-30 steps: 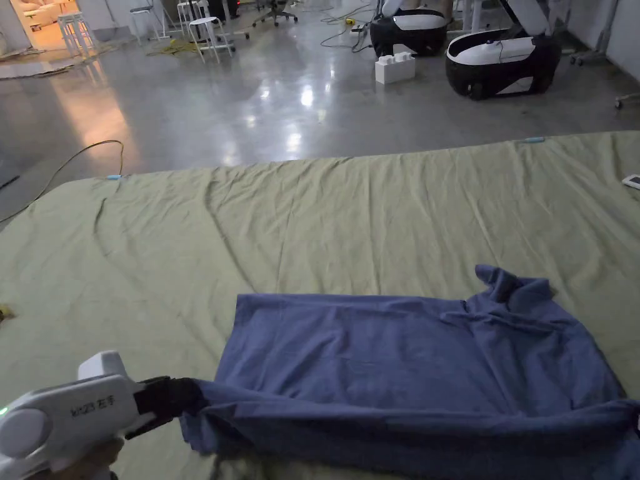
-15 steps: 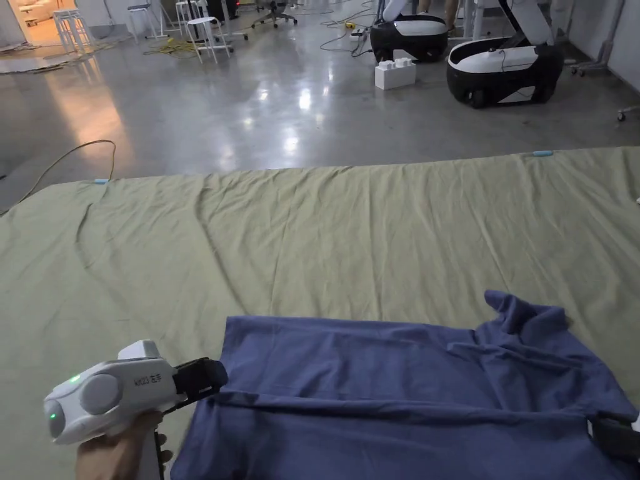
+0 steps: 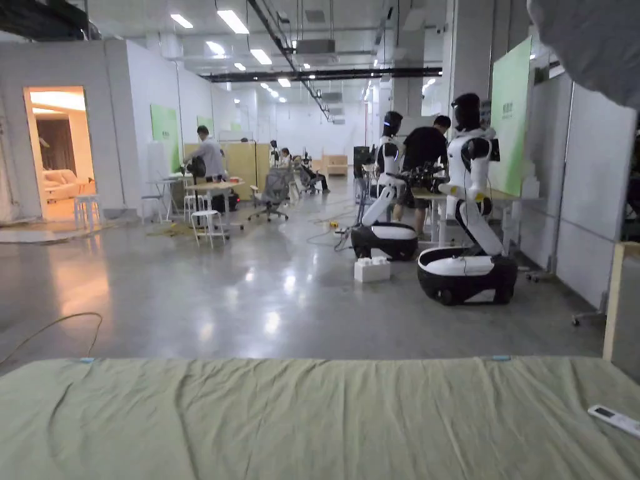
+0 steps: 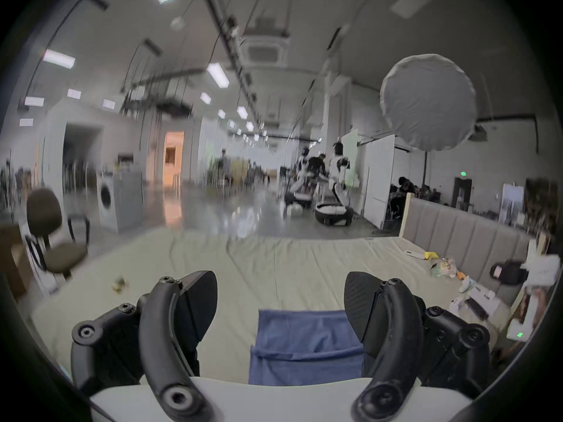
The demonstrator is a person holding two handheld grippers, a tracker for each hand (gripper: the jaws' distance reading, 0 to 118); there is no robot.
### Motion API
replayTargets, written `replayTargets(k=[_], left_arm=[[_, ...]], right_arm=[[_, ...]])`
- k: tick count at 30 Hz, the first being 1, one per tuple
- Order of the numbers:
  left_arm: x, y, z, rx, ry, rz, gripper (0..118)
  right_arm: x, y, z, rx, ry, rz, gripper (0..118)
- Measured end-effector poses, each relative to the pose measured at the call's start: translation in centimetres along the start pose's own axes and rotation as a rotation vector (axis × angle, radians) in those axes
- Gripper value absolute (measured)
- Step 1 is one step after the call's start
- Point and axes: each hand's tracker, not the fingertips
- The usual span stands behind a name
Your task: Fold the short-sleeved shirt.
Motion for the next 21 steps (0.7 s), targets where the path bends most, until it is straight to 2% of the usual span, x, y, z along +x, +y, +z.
replayTargets(k=[3, 4, 5, 7, 8, 9, 12, 14, 15, 17, 19, 20, 21], left_arm=[[2.0, -0.1, 4.0, 0.067, 0.120, -0.064, 80], [2.7, -0.1, 5.3, 0.114, 0.063, -0.043, 77], [3.3, -0.1, 6.1, 0.144, 0.046, -0.061, 70], [3.8, -0.3, 7.0, 0.151, 0.056, -0.078, 40], [4.2, -0.4, 7.6, 0.150, 0.053, -0.112, 21], [4.3, -0.2, 7.7, 0.146, 0.051, -0.121, 9], [4.8, 0.0, 8.5, 0.104, 0.037, -0.078, 6], [4.6, -0.3, 8.7, 0.113, 0.018, -0.026, 2], [4.7, -0.2, 9.0, 0.109, 0.015, -0.010, 0], [4.5, -0.5, 9.0, 0.112, 0.020, -0.005, 0], [4.6, -0.4, 9.0, 0.097, 0.027, 0.008, 0], [4.4, -0.5, 9.0, 0.105, 0.023, 0.013, 0], [4.2, -0.5, 9.0, 0.101, 0.016, 0.019, 0]], right_arm=[[-2.6, 1.2, 2.3, 0.087, -0.010, 0.067, 66], [-3.1, 1.7, 3.0, 0.135, -0.005, 0.092, 66], [-3.3, 1.6, 3.5, 0.095, -0.001, 0.057, 64], [-4.2, 2.0, 4.4, 0.112, -0.006, 0.082, 44], [-4.5, 2.1, 4.9, 0.123, -0.014, 0.118, 32], [-4.8, 2.1, 5.2, 0.122, -0.027, 0.125, 18], [-5.0, 2.4, 6.1, 0.129, -0.051, 0.135, 13], [-4.8, 2.3, 6.4, 0.084, -0.056, 0.076, 2], [-5.0, 2.4, 6.5, 0.102, -0.051, 0.104, 1], [-5.3, 2.2, 6.4, 0.063, -0.051, 0.097, 0], [-5.3, 2.4, 6.8, 0.133, -0.033, 0.167, 0], [-5.2, 2.1, 6.6, 0.084, -0.040, 0.112, 0], [-5.4, 2.2, 6.5, 0.093, -0.044, 0.117, 0]])
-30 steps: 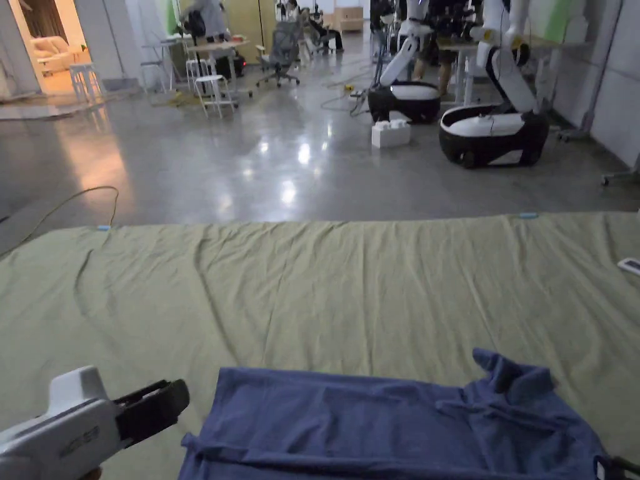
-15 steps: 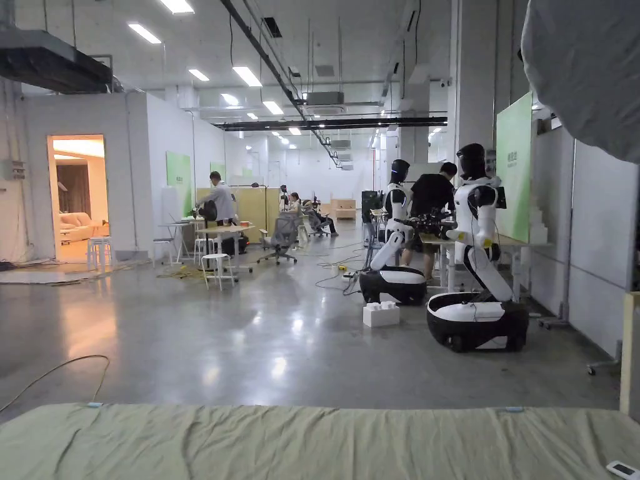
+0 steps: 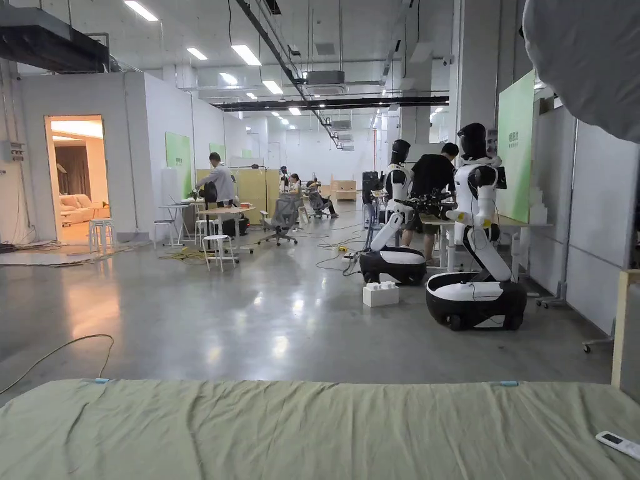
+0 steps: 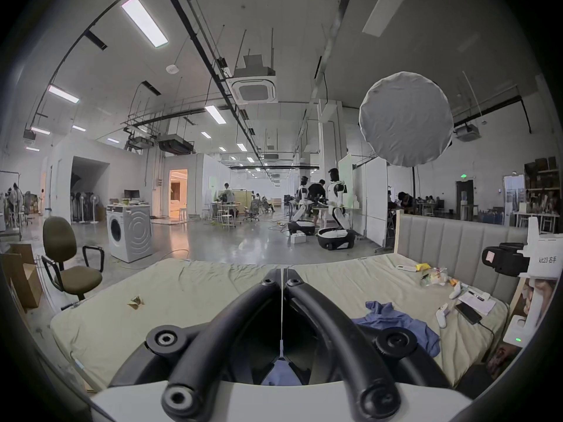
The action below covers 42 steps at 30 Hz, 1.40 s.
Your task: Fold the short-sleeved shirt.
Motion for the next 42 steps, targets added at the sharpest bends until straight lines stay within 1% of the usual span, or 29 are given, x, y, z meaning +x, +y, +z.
replayTargets(k=[1, 2, 4, 10, 13, 16, 17, 18, 19, 21, 22, 23, 24, 28, 29, 31, 32, 34, 35, 37, 39, 42], left_arm=[[-0.1, 0.0, -0.1, -0.011, -0.004, 0.005, 0], [0.0, 0.0, -0.1, -0.010, 0.000, 0.005, 0], [-0.2, -0.1, -0.2, -0.017, 0.000, 0.002, 0], [-0.5, -1.1, -1.3, -0.071, -0.022, 0.007, 0], [-1.4, -3.1, -2.9, -0.156, -0.039, 0.030, 0], [-2.5, -6.5, -5.1, -0.356, -0.021, 0.062, 1], [-3.0, -7.9, -6.1, -0.400, -0.025, 0.089, 5], [-3.7, -9.6, -7.2, -0.431, -0.016, 0.111, 20], [-4.4, -11.4, -8.6, -0.479, -0.036, 0.153, 24], [-5.8, -15.1, -11.7, -0.539, -0.022, 0.216, 36], [-6.5, -16.9, -13.4, -0.576, -0.028, 0.243, 53], [-7.0, -18.5, -15.0, -0.610, -0.033, 0.240, 68], [-7.3, -20.1, -16.7, -0.642, -0.036, 0.244, 77], [-8.4, -25.1, -22.7, -0.748, 0.010, 0.242, 77], [-8.5, -26.2, -23.8, -0.785, 0.034, 0.233, 76], [-8.5, -27.7, -25.4, -0.856, 0.060, 0.256, 74], [-8.3, -28.2, -25.9, -0.886, 0.049, 0.267, 66], [-7.8, -29.2, -26.5, -0.923, 0.031, 0.255, 24], [-7.2, -29.4, -26.5, -0.929, 0.046, 0.244, 18], [-6.6, -29.0, -26.6, -0.926, 0.062, 0.222, 14], [-6.3, -29.1, -26.8, -0.960, 0.053, 0.200, 14], [-6.0, -29.3, -27.4, -0.993, 0.040, 0.161, 14]], right_arm=[[0.1, 0.2, 0.2, 0.022, 0.006, 0.024, 0], [0.0, 0.1, 0.0, 0.003, 0.004, 0.005, 0], [-0.2, 0.2, -0.2, 0.013, 0.007, 0.020, 0], [0.1, -0.6, -0.7, -0.016, 0.020, -0.005, 0], [0.2, -1.8, -1.0, -0.051, 0.021, -0.009, 0], [0.5, -3.6, -1.4, -0.136, 0.026, -0.035, 0], [0.8, -4.4, -1.5, -0.164, 0.022, -0.056, 0], [0.9, -4.9, -1.7, -0.179, 0.024, -0.065, 0], [1.0, -5.6, -1.9, -0.218, 0.023, -0.090, 0], [1.2, -6.4, -2.2, -0.232, 0.039, -0.076, 0], [1.3, -6.7, -2.3, -0.248, 0.041, -0.067, 0], [1.3, -7.0, -2.4, -0.260, 0.037, -0.055, 0], [1.4, -7.3, -2.5, -0.271, 0.033, -0.045, 0], [2.2, -8.3, -2.9, -0.320, 0.016, -0.064, 0], [2.3, -8.5, -3.0, -0.333, 0.013, -0.074, 0], [2.5, -8.8, -3.0, -0.345, 0.004, -0.080, 0], [2.6, -9.0, -3.0, -0.354, -0.002, -0.077, 0], [2.7, -9.3, -3.1, -0.370, -0.012, -0.076, 0], [2.8, -9.5, -3.2, -0.380, -0.015, -0.080, 0], [2.9, -9.9, -3.3, -0.396, -0.016, -0.091, 0], [3.2, -10.4, -3.6, -0.410, -0.017, -0.103, 0], [4.3, -11.9, -4.9, -0.456, -0.039, -0.157, 0]])
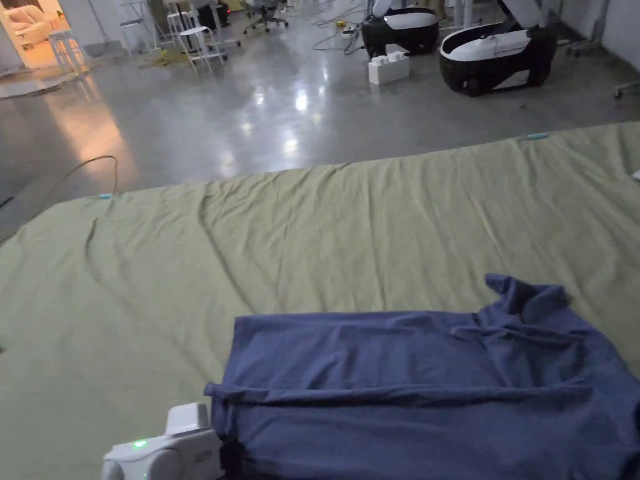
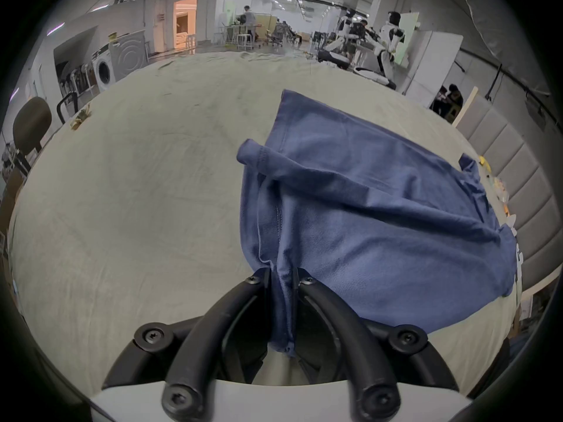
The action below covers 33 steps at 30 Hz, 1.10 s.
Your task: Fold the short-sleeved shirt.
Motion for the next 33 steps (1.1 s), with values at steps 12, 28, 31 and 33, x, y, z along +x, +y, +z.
replayTargets(k=[12, 28, 31, 33], left_arm=[[0.1, 0.1, -0.1, -0.022, 0.008, -0.031, 14], [-4.2, -1.8, 13.4, 0.127, -0.184, 0.169, 8], [-5.3, -6.1, 15.8, 0.107, -0.201, 0.162, 8], [-5.7, -9.0, 16.5, 0.077, -0.200, 0.161, 8]], right_arm=[[6.1, -5.8, -19.6, -0.395, -0.186, -0.099, 73], [3.0, -0.3, -8.5, -0.203, -0.175, -0.041, 12], [2.9, -2.7, -5.6, -0.237, -0.179, -0.025, 12], [2.7, -4.4, -4.1, -0.267, -0.183, -0.021, 12]])
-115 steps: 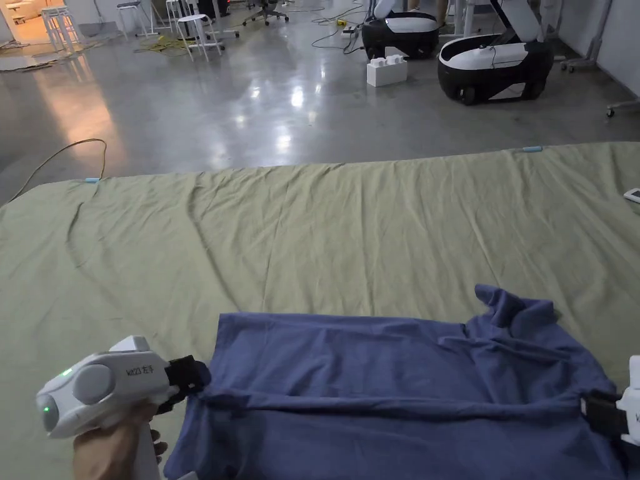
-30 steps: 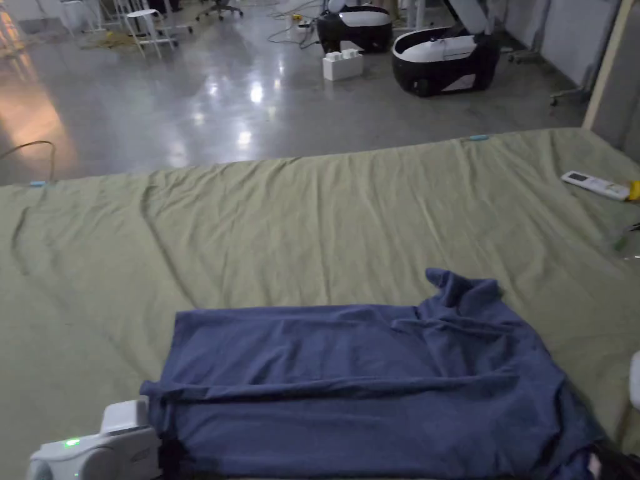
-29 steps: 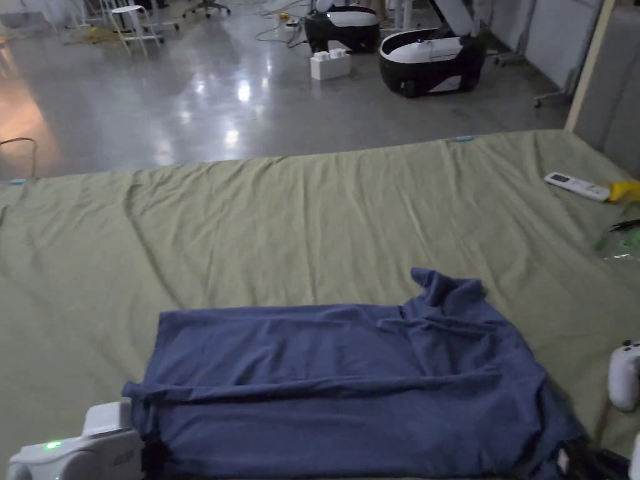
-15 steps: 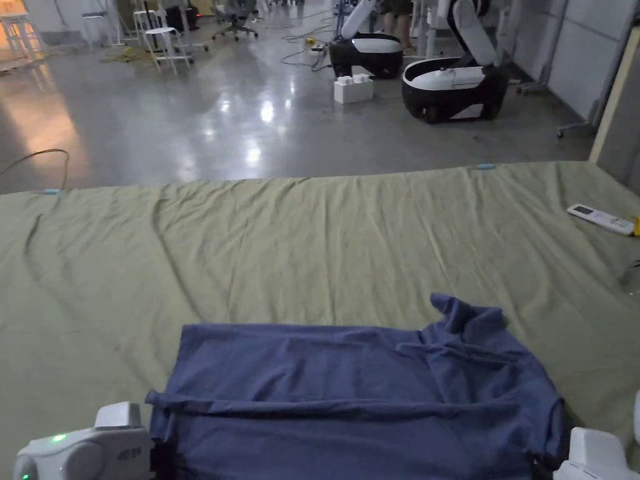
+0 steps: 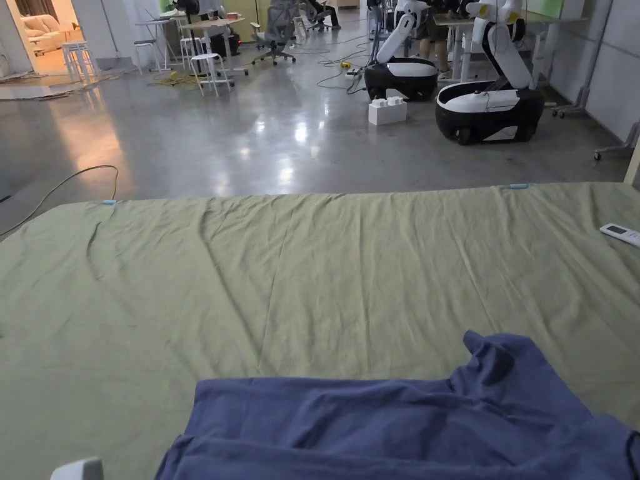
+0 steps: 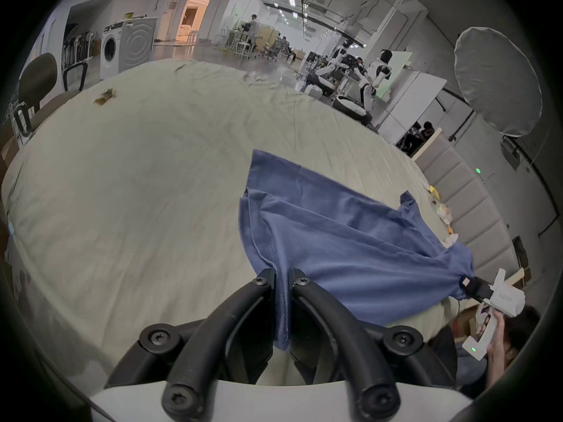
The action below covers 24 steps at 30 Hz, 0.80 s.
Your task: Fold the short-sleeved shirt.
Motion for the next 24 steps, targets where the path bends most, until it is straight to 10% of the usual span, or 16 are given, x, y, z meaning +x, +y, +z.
replayTargets(k=[8, 12, 24], left_arm=[[-1.3, -5.2, -1.1, -0.138, 0.092, 0.027, 10], [-0.9, -4.7, 0.8, -0.014, 0.160, -0.013, 78], [11.8, -2.6, 15.9, 0.749, 0.107, -0.389, 86]], right_arm=[[0.2, -3.9, -0.9, -0.136, -0.017, 0.020, 15], [1.2, -3.4, 0.6, -0.050, -0.030, 0.008, 67], [-1.7, 2.9, 13.5, 0.521, 0.186, 0.063, 74]])
